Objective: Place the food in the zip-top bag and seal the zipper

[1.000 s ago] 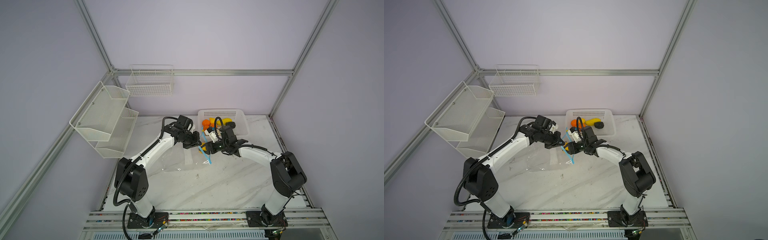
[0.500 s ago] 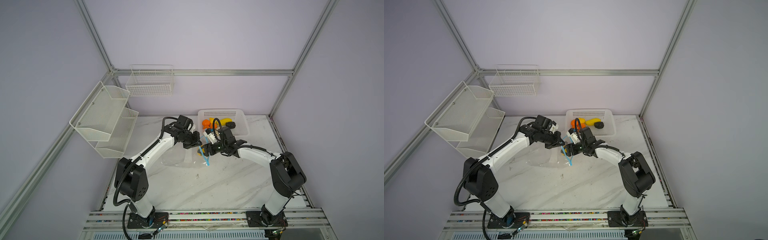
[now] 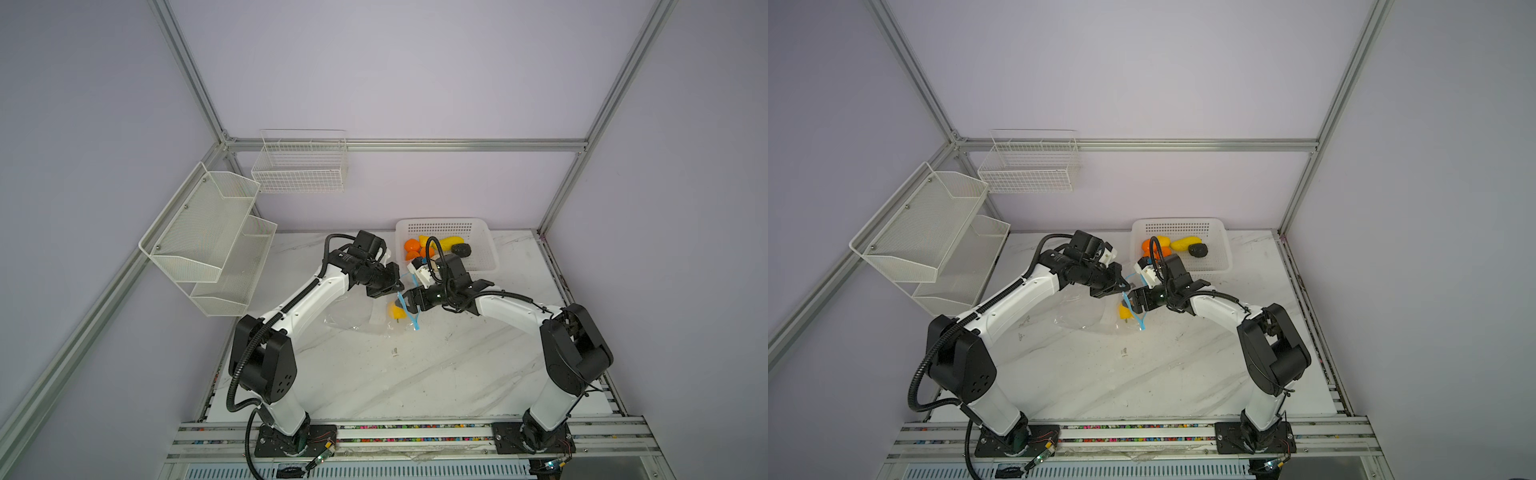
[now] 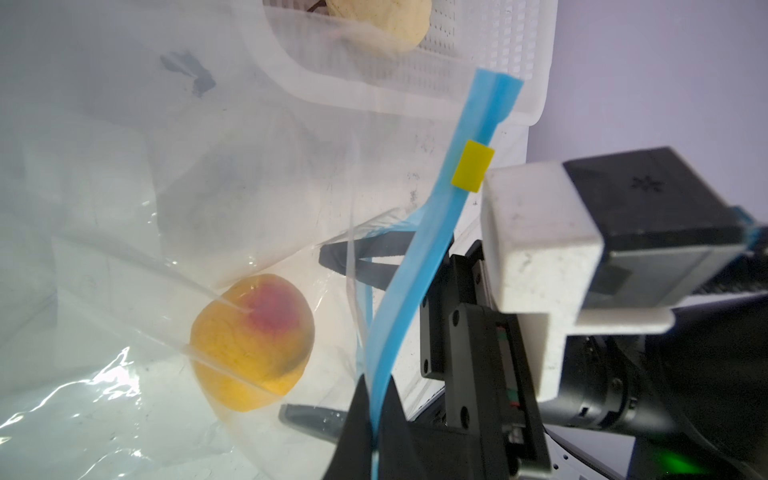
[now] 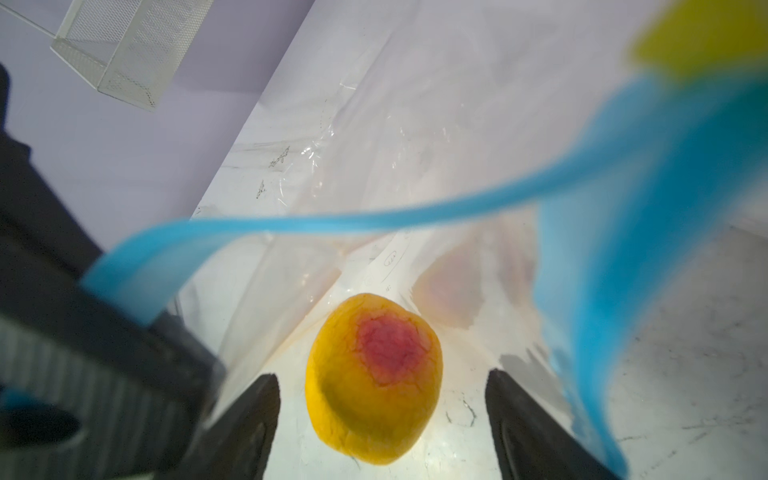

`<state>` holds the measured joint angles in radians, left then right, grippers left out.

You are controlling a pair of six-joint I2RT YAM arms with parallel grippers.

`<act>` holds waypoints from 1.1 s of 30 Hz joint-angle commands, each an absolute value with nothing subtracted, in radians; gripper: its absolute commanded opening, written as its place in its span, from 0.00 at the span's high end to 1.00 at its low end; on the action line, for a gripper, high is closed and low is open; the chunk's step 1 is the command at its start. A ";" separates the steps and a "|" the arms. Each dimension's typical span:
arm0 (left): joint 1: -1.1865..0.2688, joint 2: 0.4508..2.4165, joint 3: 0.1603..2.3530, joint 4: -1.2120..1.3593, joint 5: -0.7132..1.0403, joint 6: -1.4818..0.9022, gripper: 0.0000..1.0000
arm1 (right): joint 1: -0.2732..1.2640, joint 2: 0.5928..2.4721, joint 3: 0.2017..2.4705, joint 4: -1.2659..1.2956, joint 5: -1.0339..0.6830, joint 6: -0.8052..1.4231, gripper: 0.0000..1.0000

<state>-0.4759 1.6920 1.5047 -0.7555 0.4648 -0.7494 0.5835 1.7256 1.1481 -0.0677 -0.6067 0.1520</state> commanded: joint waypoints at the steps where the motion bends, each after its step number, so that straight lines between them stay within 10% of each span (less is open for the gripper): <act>1: -0.460 1.666 1.461 -0.725 0.469 -0.761 1.00 | 0.588 1.657 1.168 -0.103 -0.533 0.159 0.19; 20: -0.411 1.621 1.430 -0.743 0.442 -0.778 1.00 | 0.584 1.640 1.090 -0.101 -0.430 0.395 0.32; 33: -0.400 1.607 1.473 -0.829 0.419 -0.744 1.00 | 0.583 1.767 1.116 0.069 -0.568 0.487 0.68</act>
<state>-0.4103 1.6382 1.4307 -0.7921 0.4301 -0.7650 0.5827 1.7691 1.0855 0.0021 -0.5255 0.4564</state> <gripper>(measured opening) 0.047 0.333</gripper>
